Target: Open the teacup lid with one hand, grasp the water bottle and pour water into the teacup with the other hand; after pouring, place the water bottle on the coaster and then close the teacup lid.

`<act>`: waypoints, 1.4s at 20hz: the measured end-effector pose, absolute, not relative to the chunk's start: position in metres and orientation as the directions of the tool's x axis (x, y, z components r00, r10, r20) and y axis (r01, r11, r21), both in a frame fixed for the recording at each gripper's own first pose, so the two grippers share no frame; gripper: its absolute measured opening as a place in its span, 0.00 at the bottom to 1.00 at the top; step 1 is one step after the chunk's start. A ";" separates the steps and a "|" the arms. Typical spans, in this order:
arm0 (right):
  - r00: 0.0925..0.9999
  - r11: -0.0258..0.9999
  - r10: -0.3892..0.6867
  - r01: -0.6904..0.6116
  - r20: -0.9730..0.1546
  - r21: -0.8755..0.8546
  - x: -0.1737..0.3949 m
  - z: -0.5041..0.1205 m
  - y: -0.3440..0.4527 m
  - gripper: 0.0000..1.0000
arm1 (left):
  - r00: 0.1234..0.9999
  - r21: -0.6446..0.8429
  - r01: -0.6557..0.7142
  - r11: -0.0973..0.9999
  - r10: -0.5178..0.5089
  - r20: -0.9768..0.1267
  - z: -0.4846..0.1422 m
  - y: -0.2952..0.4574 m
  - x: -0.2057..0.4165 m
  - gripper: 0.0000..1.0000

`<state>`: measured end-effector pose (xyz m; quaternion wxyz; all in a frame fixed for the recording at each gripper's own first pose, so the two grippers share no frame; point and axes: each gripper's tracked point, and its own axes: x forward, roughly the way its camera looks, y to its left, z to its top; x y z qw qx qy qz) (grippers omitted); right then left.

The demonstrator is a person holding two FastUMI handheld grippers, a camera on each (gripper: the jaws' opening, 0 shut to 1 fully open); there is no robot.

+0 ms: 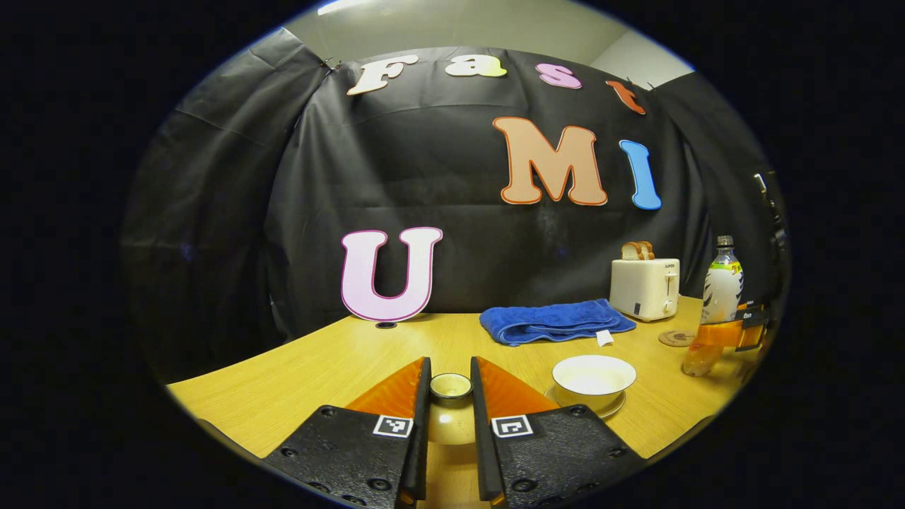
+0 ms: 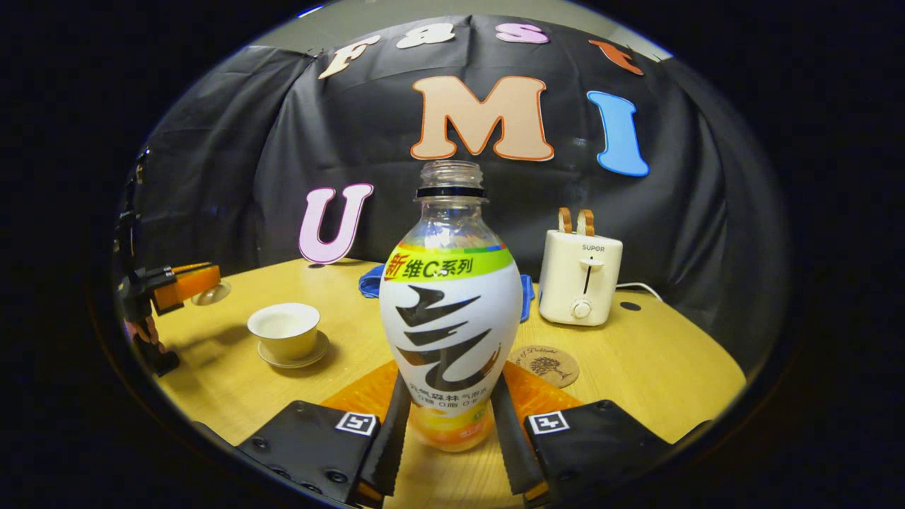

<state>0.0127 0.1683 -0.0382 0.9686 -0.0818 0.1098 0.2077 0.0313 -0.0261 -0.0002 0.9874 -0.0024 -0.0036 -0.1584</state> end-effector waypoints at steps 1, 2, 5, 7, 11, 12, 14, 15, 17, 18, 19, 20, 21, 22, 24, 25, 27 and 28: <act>0.897 0.897 0.356 -0.406 -0.261 -0.176 0.015 -0.038 0.166 0.63 | 0.953 -0.003 0.304 0.953 -0.304 0.008 0.000 -0.024 0.033 0.25; 0.904 0.893 0.333 -0.394 -0.268 -0.218 0.016 -0.036 0.164 0.63 | 0.955 -0.003 0.297 0.955 -0.297 0.006 0.000 -0.022 0.034 0.26; 0.926 0.858 0.280 -0.360 -0.254 -0.367 0.021 -0.020 0.163 0.63 | 0.958 -0.003 0.287 0.958 -0.287 0.006 0.000 -0.021 0.033 0.26; 0.944 0.801 0.240 -0.325 -0.228 -0.502 0.030 -0.009 0.163 0.63 | 0.958 -0.003 0.286 0.958 -0.286 0.006 0.000 -0.020 0.034 0.26; 0.959 0.645 0.216 -0.283 -0.186 -0.710 0.034 0.000 0.175 0.63 | 0.960 -0.004 0.279 0.960 -0.279 0.006 0.000 -0.019 0.034 0.26; 0.962 0.596 0.218 -0.266 -0.167 -0.757 0.035 0.004 0.182 0.63 | 0.961 -0.003 0.277 0.961 -0.277 0.005 0.000 -0.019 0.035 0.26; 0.961 0.433 0.252 -0.219 -0.116 -0.875 0.037 0.009 0.202 0.63 | 0.964 -0.004 0.267 0.964 -0.267 0.004 0.000 -0.017 0.035 0.26; 0.959 0.365 0.265 -0.197 -0.101 -0.910 0.036 0.011 0.211 0.63 | 0.964 -0.004 0.267 0.964 -0.267 0.004 -0.001 -0.017 0.035 0.26; 0.956 0.274 0.277 -0.169 -0.090 -0.947 0.032 0.013 0.217 0.63 | 0.964 -0.005 0.267 0.964 -0.267 0.004 -0.001 -0.017 0.034 0.27; 0.955 0.233 0.284 -0.157 -0.087 -0.960 0.030 0.010 0.222 0.63 | 0.964 -0.005 0.266 0.964 -0.266 0.004 -0.001 -0.017 0.034 0.25; 0.954 0.193 0.290 -0.140 -0.079 -0.971 0.028 0.011 0.225 0.62 | 0.964 -0.005 0.266 0.964 -0.266 0.004 -0.001 -0.016 0.035 0.25; 0.952 0.151 0.298 -0.125 -0.075 -0.981 0.030 0.007 0.230 0.62 | 0.964 -0.006 0.266 0.964 -0.266 0.004 -0.001 -0.016 0.035 0.26; 0.949 0.098 0.308 -0.095 -0.061 -0.991 0.036 0.006 0.236 0.62 | 0.964 -0.006 0.266 0.964 -0.266 0.004 -0.001 -0.017 0.035 0.26; 0.946 0.027 0.321 -0.065 -0.053 -0.998 0.036 0.006 0.242 0.62 | 0.964 -0.006 0.267 0.964 -0.267 0.004 -0.001 -0.017 0.035 0.26; 0.943 -0.049 0.329 -0.027 -0.042 -0.998 0.036 0.004 0.243 0.63 | 0.964 -0.006 0.267 0.964 -0.267 0.003 -0.001 -0.017 0.035 0.26; 0.941 -0.093 0.336 0.006 -0.026 -0.996 0.036 0.006 0.243 0.63 | 0.964 -0.006 0.267 0.964 -0.267 0.004 -0.002 -0.017 0.035 0.26; 0.937 -0.176 0.350 0.081 0.014 -0.981 0.037 0.009 0.242 0.62 | 0.964 -0.006 0.267 0.964 -0.267 0.004 -0.001 -0.016 0.035 0.26; 0.934 -0.208 0.356 0.109 0.029 -0.972 0.038 0.008 0.242 0.62 | 0.964 -0.006 0.267 0.964 -0.267 0.004 -0.001 -0.016 0.035 0.26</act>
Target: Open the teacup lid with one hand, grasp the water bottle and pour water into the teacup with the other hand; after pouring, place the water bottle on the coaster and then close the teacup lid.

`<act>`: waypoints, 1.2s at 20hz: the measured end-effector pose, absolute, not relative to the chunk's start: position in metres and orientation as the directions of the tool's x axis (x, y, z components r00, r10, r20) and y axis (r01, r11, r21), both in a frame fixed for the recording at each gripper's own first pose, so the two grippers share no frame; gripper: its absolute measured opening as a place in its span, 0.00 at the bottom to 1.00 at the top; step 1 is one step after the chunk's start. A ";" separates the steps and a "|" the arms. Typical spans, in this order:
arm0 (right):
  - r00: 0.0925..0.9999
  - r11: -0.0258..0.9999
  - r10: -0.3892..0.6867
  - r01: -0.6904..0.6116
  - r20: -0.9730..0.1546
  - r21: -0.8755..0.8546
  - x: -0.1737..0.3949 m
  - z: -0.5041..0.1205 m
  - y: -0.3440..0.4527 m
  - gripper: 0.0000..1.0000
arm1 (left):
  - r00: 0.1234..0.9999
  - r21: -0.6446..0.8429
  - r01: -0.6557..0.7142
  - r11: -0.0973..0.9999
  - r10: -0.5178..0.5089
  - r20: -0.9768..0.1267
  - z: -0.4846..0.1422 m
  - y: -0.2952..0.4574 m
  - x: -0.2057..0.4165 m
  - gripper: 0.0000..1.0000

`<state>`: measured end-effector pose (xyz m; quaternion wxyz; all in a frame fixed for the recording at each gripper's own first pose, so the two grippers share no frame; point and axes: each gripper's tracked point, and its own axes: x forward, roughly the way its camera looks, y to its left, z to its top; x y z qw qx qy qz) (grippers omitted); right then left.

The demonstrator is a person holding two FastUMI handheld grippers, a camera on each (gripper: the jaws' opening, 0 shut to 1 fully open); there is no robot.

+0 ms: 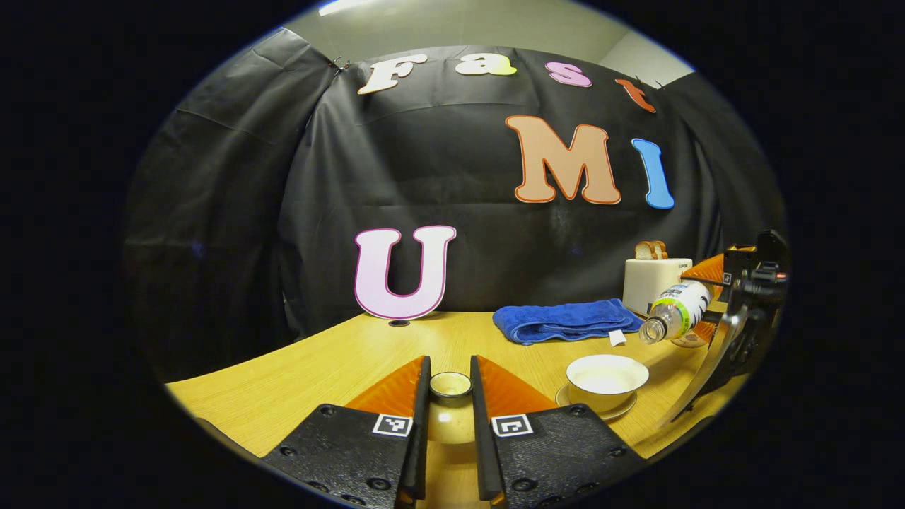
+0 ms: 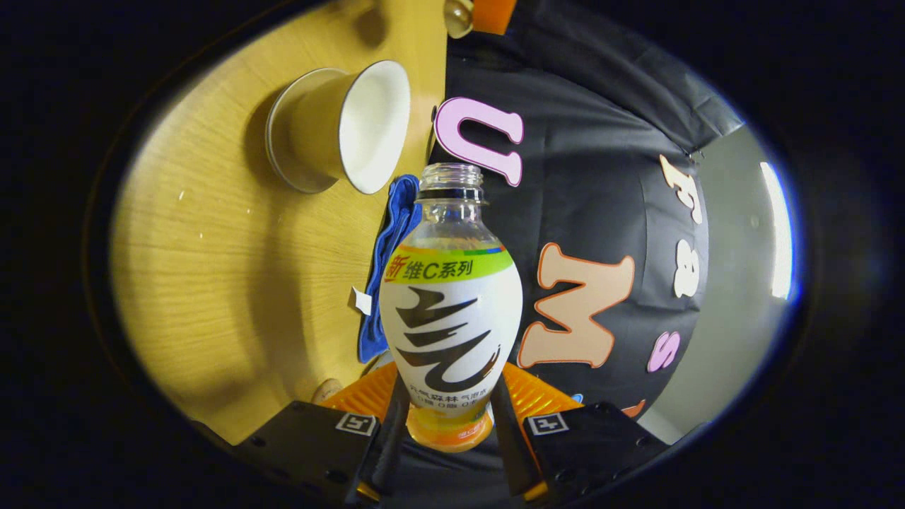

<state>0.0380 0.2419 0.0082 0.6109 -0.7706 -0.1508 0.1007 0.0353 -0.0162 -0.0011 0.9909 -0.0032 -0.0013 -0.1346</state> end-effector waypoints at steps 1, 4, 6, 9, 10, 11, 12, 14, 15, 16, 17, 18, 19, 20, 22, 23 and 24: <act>0.929 -0.242 0.366 0.144 0.047 -0.960 0.038 0.011 0.244 0.62 | 0.964 -0.006 0.267 0.964 -0.267 0.004 -0.002 -0.017 0.035 0.26; 0.919 -0.295 0.386 0.202 0.077 -0.934 0.039 0.012 0.244 0.62 | 0.964 -0.006 0.266 0.964 -0.266 0.004 -0.001 -0.017 0.035 0.26; 0.912 -0.316 0.400 0.229 0.090 -0.921 0.040 0.013 0.246 0.62 | 0.964 -0.006 0.266 0.964 -0.266 0.004 -0.002 -0.017 0.035 0.26; 0.901 -0.335 0.420 0.270 0.114 -0.903 0.037 0.014 0.250 0.62 | 0.964 -0.006 0.267 0.964 -0.267 0.004 -0.002 -0.016 0.035 0.26; 0.894 -0.344 0.430 0.289 0.124 -0.893 0.038 0.013 0.251 0.63 | 0.964 -0.006 0.266 0.964 -0.266 0.004 -0.001 -0.016 0.035 0.26; 0.891 -0.350 0.436 0.299 0.128 -0.888 0.035 0.011 0.251 0.62 | 0.964 -0.006 0.266 0.964 -0.266 0.003 -0.001 -0.016 0.036 0.26; 0.888 -0.352 0.441 0.306 0.132 -0.885 0.033 0.012 0.252 0.62 | 0.964 -0.006 0.265 0.964 -0.265 0.003 -0.001 -0.017 0.036 0.26; 0.882 -0.359 0.450 0.324 0.142 -0.875 0.031 0.013 0.253 0.62 | 0.964 -0.007 0.266 0.964 -0.266 0.003 -0.001 -0.016 0.035 0.26; 0.881 -0.360 0.452 0.321 0.138 -0.876 0.033 0.012 0.253 0.62 | 0.964 -0.007 0.266 0.964 -0.266 0.002 -0.002 -0.016 0.035 0.26; 0.882 -0.358 0.454 0.313 0.129 -0.879 0.035 0.013 0.253 0.62 | 0.964 -0.007 0.265 0.964 -0.265 0.002 -0.002 -0.017 0.035 0.26; 0.879 -0.362 0.458 0.319 0.131 -0.876 0.035 0.014 0.254 0.62 | 0.964 -0.007 0.265 0.964 -0.265 0.002 -0.001 -0.016 0.035 0.26; 0.878 -0.365 0.461 0.321 0.130 -0.874 0.034 0.013 0.254 0.63 | 0.964 -0.007 0.265 0.964 -0.265 0.002 -0.001 -0.017 0.036 0.26; 0.879 -0.365 0.461 0.316 0.125 -0.876 0.033 0.012 0.254 0.63 | 0.964 -0.007 0.265 0.964 -0.265 0.002 -0.001 -0.016 0.035 0.26; 0.879 -0.364 0.461 0.311 0.120 -0.878 0.034 0.012 0.254 0.63 | 0.964 -0.007 0.265 0.964 -0.265 0.003 0.000 -0.017 0.035 0.26; 0.885 -0.345 0.454 0.279 0.101 -0.896 0.034 0.009 0.253 0.61 | 0.964 -0.007 0.265 0.964 -0.265 0.002 -0.001 -0.017 0.036 0.26; 0.897 -0.313 0.438 0.219 0.064 -0.924 0.034 0.002 0.251 0.61 | 0.964 -0.007 0.265 0.964 -0.265 0.002 -0.001 -0.017 0.037 0.26; 0.915 -0.248 0.404 0.111 0.001 -0.962 0.037 -0.006 0.245 0.63 | 0.964 -0.007 0.265 0.964 -0.265 0.002 -0.001 -0.016 0.036 0.26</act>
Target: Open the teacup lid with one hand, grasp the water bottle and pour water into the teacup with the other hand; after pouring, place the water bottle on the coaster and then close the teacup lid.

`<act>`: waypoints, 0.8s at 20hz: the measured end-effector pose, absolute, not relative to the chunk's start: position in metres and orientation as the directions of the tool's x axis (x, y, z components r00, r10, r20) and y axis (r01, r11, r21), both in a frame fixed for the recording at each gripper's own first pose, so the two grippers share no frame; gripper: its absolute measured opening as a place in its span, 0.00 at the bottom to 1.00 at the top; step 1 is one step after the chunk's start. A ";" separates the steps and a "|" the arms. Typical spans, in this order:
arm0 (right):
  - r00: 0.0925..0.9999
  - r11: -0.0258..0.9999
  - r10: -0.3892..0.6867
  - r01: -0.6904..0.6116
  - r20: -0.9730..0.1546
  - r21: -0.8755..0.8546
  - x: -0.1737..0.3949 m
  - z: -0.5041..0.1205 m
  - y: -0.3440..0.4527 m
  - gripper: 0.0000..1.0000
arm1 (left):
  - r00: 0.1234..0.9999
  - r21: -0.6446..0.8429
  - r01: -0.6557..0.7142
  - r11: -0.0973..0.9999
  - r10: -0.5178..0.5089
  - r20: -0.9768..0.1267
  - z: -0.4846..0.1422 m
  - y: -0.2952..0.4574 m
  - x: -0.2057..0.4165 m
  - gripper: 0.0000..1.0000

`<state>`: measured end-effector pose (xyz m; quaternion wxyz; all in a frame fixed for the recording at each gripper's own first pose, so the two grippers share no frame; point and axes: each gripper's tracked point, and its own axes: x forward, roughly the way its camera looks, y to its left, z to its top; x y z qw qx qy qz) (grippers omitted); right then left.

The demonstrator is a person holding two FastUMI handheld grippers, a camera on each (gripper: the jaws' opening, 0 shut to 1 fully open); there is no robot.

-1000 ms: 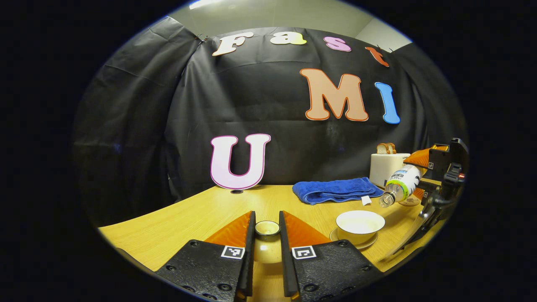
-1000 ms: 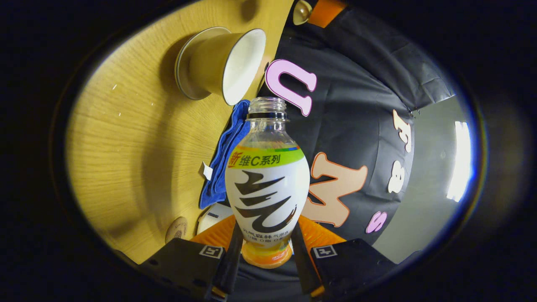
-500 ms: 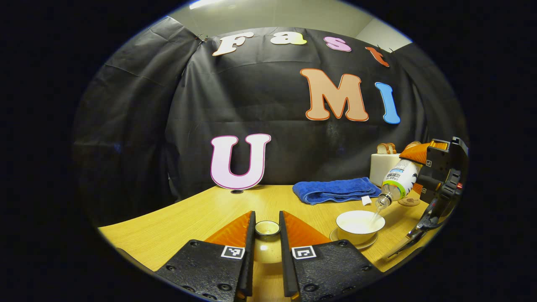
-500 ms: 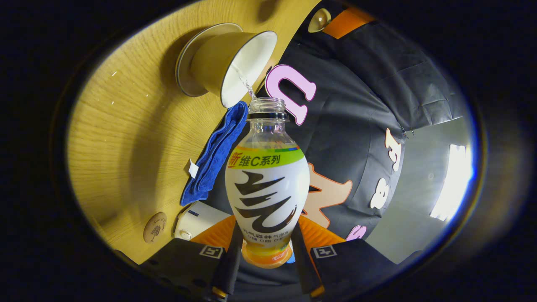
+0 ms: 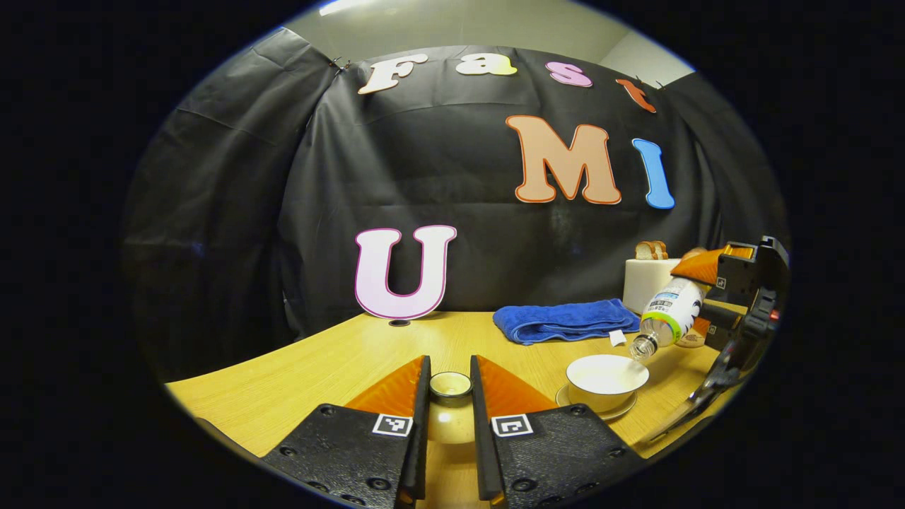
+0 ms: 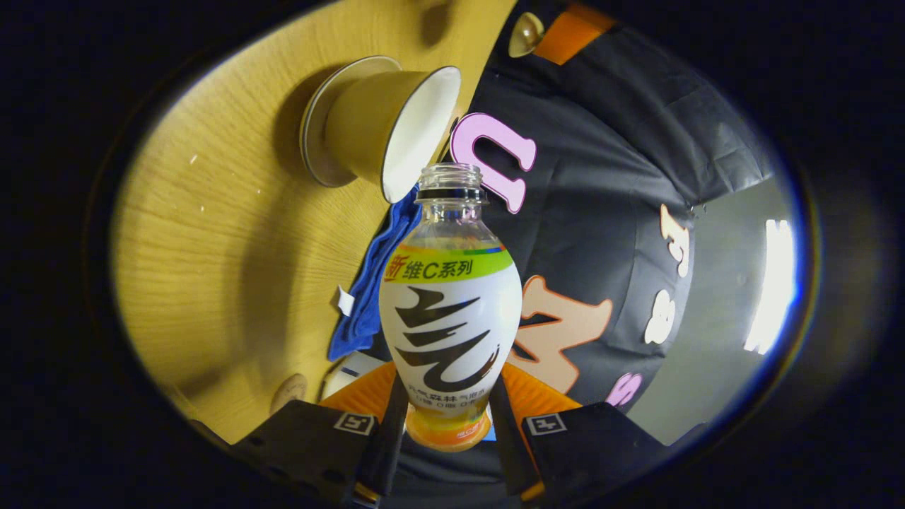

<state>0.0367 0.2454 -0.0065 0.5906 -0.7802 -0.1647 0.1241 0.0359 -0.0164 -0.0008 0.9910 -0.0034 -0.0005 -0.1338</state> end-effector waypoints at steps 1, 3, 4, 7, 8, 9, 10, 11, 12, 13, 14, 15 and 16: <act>0.924 -0.194 0.380 0.032 -0.045 -0.980 0.039 -0.014 0.242 0.65 | 0.964 -0.007 0.265 0.964 -0.265 0.002 0.000 -0.016 0.036 0.26; 0.927 -0.082 0.355 -0.095 -0.118 -0.992 0.043 -0.024 0.236 0.63 | 0.964 -0.007 0.265 0.964 -0.265 0.003 -0.001 -0.017 0.036 0.26; 0.921 0.013 0.353 -0.179 -0.163 -0.984 0.043 -0.031 0.231 0.62 | 0.964 -0.007 0.265 0.964 -0.265 0.003 -0.001 -0.016 0.036 0.26; 0.900 0.261 0.360 -0.350 -0.245 -0.900 0.035 -0.027 0.221 0.60 | 0.964 -0.006 0.264 0.964 -0.264 0.003 -0.001 -0.017 0.036 0.26; 0.894 0.339 0.367 -0.385 -0.256 -0.858 0.036 -0.022 0.219 0.60 | 0.965 -0.006 0.263 0.965 -0.263 0.003 -0.001 -0.016 0.036 0.26; 0.890 0.411 0.377 -0.409 -0.256 -0.815 0.038 -0.016 0.216 0.65 | 0.965 -0.006 0.262 0.965 -0.262 0.003 -0.001 -0.016 0.036 0.26; 0.887 0.474 0.388 -0.426 -0.251 -0.771 0.041 -0.010 0.215 0.60 | 0.965 -0.006 0.262 0.965 -0.262 0.002 0.000 -0.016 0.036 0.26; 0.884 0.529 0.401 -0.438 -0.241 -0.726 0.044 -0.004 0.213 0.61 | 0.965 -0.006 0.262 0.965 -0.262 0.002 -0.001 -0.016 0.036 0.26; 0.886 0.585 0.404 -0.443 -0.229 -0.679 0.043 0.001 0.205 0.61 | 0.965 -0.006 0.262 0.965 -0.262 0.003 0.000 -0.016 0.036 0.26; 0.888 0.642 0.403 -0.446 -0.220 -0.624 0.047 0.006 0.198 0.63 | 0.965 -0.006 0.262 0.965 -0.262 0.003 0.000 -0.016 0.036 0.26; 0.889 0.695 0.402 -0.452 -0.218 -0.559 0.054 0.009 0.193 0.65 | 0.965 -0.006 0.262 0.965 -0.262 0.003 -0.001 -0.016 0.036 0.26; 0.895 0.763 0.391 -0.446 -0.216 -0.468 0.065 0.014 0.181 0.63 | 0.965 -0.006 0.262 0.965 -0.262 0.003 0.000 -0.016 0.036 0.26; 0.897 0.802 0.389 -0.441 -0.209 -0.403 0.073 0.018 0.173 0.63 | 0.965 -0.006 0.262 0.965 -0.262 0.003 -0.001 -0.016 0.036 0.26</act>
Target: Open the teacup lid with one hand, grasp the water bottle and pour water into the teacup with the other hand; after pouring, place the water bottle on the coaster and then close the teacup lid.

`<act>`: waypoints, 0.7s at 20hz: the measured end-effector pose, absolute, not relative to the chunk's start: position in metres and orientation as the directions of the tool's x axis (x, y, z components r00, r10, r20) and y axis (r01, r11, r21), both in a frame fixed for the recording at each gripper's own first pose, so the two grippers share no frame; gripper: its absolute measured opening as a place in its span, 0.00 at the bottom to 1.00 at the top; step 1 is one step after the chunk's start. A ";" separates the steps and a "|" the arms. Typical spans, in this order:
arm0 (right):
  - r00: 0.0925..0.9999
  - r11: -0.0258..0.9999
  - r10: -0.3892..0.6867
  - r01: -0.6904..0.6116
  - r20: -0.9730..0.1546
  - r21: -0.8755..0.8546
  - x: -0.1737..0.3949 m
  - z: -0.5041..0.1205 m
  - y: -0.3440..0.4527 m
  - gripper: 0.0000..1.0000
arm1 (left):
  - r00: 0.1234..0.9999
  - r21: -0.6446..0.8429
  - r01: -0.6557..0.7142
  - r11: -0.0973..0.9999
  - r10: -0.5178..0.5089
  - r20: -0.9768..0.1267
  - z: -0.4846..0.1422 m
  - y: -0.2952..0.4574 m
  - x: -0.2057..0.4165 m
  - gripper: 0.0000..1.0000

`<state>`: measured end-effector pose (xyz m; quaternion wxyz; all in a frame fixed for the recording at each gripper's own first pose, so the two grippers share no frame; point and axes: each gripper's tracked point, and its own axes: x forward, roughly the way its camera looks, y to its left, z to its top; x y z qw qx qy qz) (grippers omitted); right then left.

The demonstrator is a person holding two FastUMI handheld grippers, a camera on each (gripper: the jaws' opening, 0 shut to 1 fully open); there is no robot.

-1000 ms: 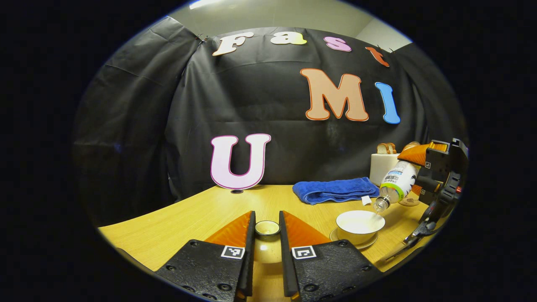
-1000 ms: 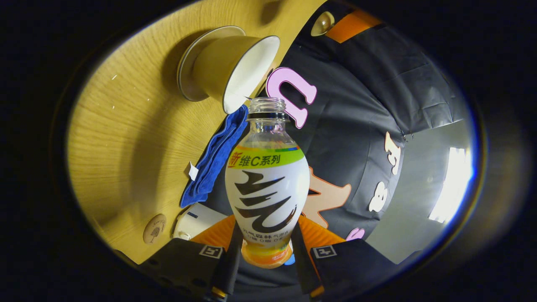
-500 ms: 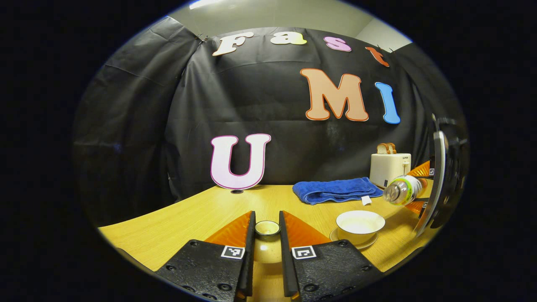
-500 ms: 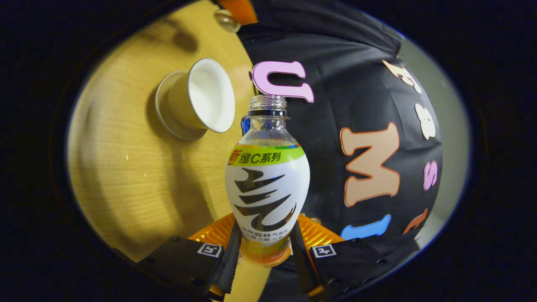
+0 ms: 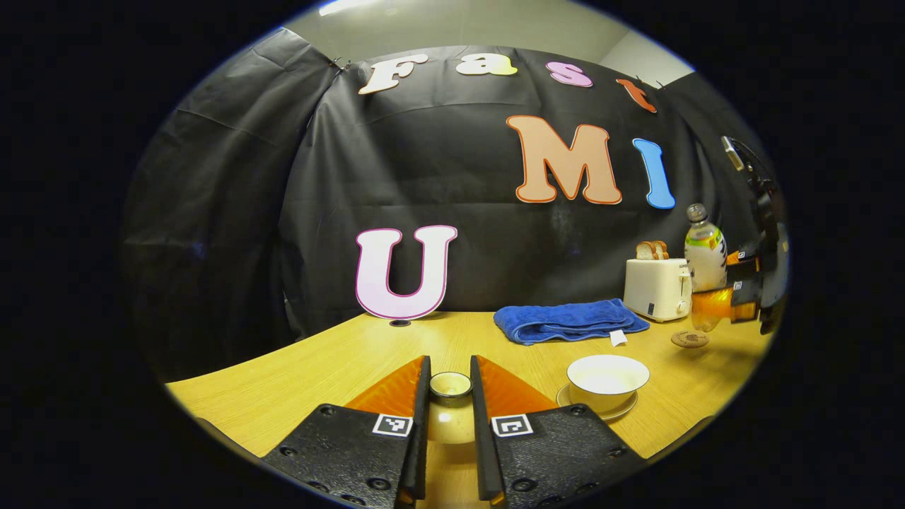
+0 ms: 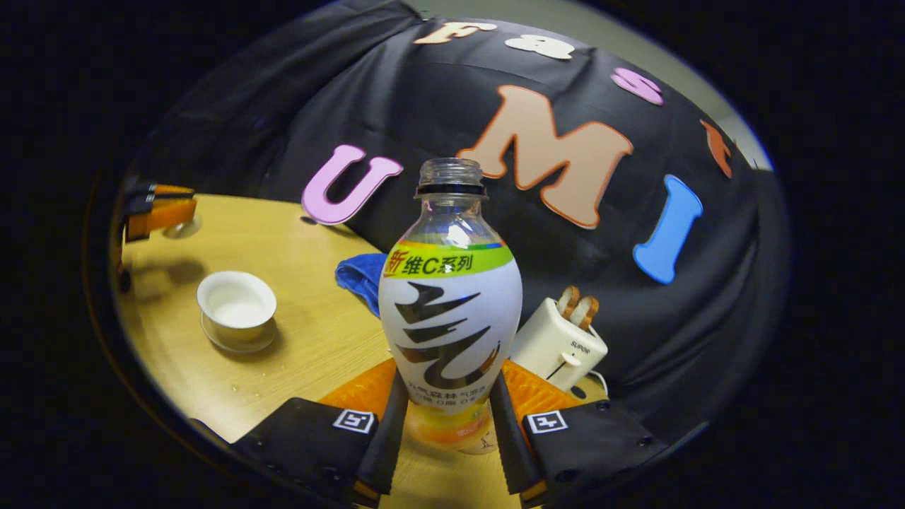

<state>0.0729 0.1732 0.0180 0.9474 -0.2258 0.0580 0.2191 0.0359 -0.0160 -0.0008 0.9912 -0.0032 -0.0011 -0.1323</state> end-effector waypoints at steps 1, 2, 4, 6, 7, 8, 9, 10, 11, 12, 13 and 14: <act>0.900 0.832 0.386 -0.435 -0.204 -0.343 0.078 0.020 0.166 0.65 | 0.965 -0.006 0.262 0.965 -0.262 0.003 0.000 -0.016 0.036 0.26; 0.901 0.853 0.390 -0.431 -0.189 -0.293 0.083 0.023 0.160 0.63 | 0.965 -0.006 0.262 0.965 -0.262 0.003 0.000 -0.016 0.037 0.26; 0.907 0.886 0.381 -0.413 -0.178 -0.210 0.096 0.020 0.145 0.64 | 0.965 -0.006 0.263 0.965 -0.263 0.003 -0.001 -0.016 0.036 0.26; 0.906 0.906 0.377 -0.404 -0.192 -0.129 0.109 0.011 0.136 0.61 | 0.965 -0.006 0.263 0.965 -0.263 0.003 -0.002 -0.016 0.036 0.26; 0.903 0.912 0.377 -0.401 -0.204 -0.090 0.116 0.005 0.133 0.63 | 0.965 -0.006 0.263 0.965 -0.263 0.004 -0.001 -0.016 0.037 0.27; 0.900 0.917 0.375 -0.396 -0.221 -0.057 0.120 -0.003 0.130 0.65 | 0.965 -0.006 0.263 0.965 -0.263 0.003 -0.001 -0.016 0.037 0.26; 0.898 0.920 0.375 -0.391 -0.230 -0.029 0.125 -0.008 0.128 0.63 | 0.965 -0.006 0.263 0.965 -0.263 0.003 -0.001 -0.016 0.036 0.26; 0.899 0.923 0.372 -0.385 -0.229 -0.012 0.130 -0.011 0.126 0.63 | 0.965 -0.006 0.263 0.965 -0.263 0.004 -0.001 -0.016 0.036 0.26; 0.903 0.928 0.362 -0.373 -0.230 -0.005 0.132 -0.014 0.124 0.62 | 0.965 -0.006 0.263 0.965 -0.263 0.003 -0.001 -0.016 0.036 0.26; 0.905 0.931 0.356 -0.366 -0.234 0.002 0.135 -0.016 0.123 0.63 | 0.965 -0.006 0.264 0.965 -0.264 0.004 -0.001 -0.016 0.036 0.26; 0.906 0.934 0.348 -0.357 -0.241 0.007 0.139 -0.021 0.122 0.63 | 0.964 -0.007 0.264 0.964 -0.264 0.004 0.000 -0.016 0.036 0.26; 0.905 0.934 0.348 -0.356 -0.246 0.013 0.141 -0.024 0.122 0.63 | 0.964 -0.006 0.265 0.964 -0.265 0.004 -0.001 -0.016 0.037 0.26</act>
